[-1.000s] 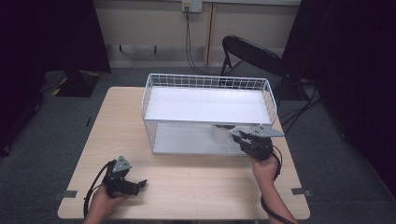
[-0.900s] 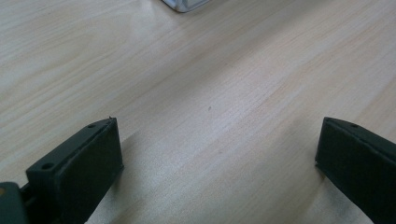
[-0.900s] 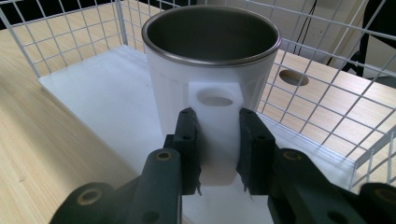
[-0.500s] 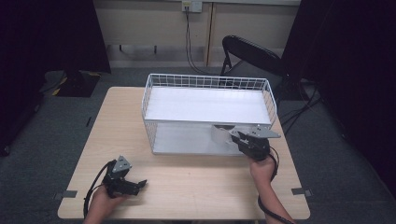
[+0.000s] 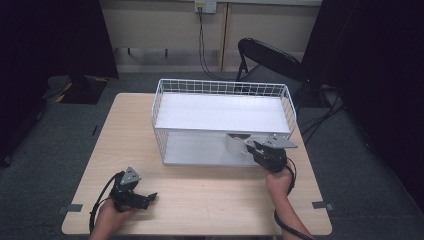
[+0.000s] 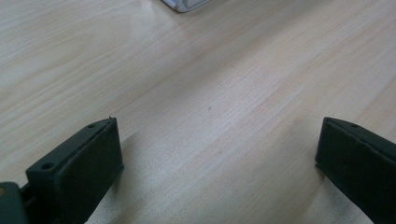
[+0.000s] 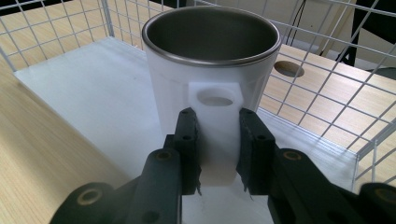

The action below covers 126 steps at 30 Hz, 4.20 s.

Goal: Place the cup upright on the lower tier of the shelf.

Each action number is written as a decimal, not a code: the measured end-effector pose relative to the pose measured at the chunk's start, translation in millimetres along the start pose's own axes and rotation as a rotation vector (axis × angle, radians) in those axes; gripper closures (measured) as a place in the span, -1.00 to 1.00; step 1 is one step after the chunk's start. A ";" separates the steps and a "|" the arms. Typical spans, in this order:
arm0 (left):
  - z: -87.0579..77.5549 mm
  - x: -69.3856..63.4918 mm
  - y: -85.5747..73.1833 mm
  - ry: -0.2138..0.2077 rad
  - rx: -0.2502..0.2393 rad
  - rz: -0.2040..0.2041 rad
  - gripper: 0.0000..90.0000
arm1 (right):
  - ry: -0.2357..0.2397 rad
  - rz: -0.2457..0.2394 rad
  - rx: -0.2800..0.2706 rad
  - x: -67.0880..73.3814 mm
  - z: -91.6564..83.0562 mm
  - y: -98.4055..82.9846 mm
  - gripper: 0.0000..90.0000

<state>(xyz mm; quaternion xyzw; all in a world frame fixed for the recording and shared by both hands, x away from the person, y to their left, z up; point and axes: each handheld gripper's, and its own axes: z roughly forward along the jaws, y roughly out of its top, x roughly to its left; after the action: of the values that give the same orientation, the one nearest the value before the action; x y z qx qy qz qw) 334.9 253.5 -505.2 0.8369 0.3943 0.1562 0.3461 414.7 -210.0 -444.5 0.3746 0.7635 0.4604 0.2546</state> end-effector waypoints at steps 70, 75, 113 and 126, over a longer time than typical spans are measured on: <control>0.1 0.0 0.0 0.000 -0.001 0.000 -1.00 | 0.127 0.039 0.042 12.5 -22.4 -1.9 -0.68; 0.0 0.1 0.0 0.000 0.000 0.000 -1.00 | 0.160 0.027 0.056 14.7 -28.6 -3.1 -0.67; 0.1 0.0 0.0 0.000 -0.001 0.000 -1.00 | 0.199 -0.019 0.113 -0.7 -67.6 -46.1 -0.66; 0.1 0.0 0.0 0.000 0.000 0.000 -1.00 | 0.216 -0.005 0.139 -8.3 -72.6 -61.6 -0.67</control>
<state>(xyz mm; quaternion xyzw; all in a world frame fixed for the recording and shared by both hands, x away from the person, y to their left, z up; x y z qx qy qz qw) 335.0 253.4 -505.2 0.8368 0.3941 0.1563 0.3463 345.5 -272.1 -466.8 0.3377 0.8175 0.4433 0.1454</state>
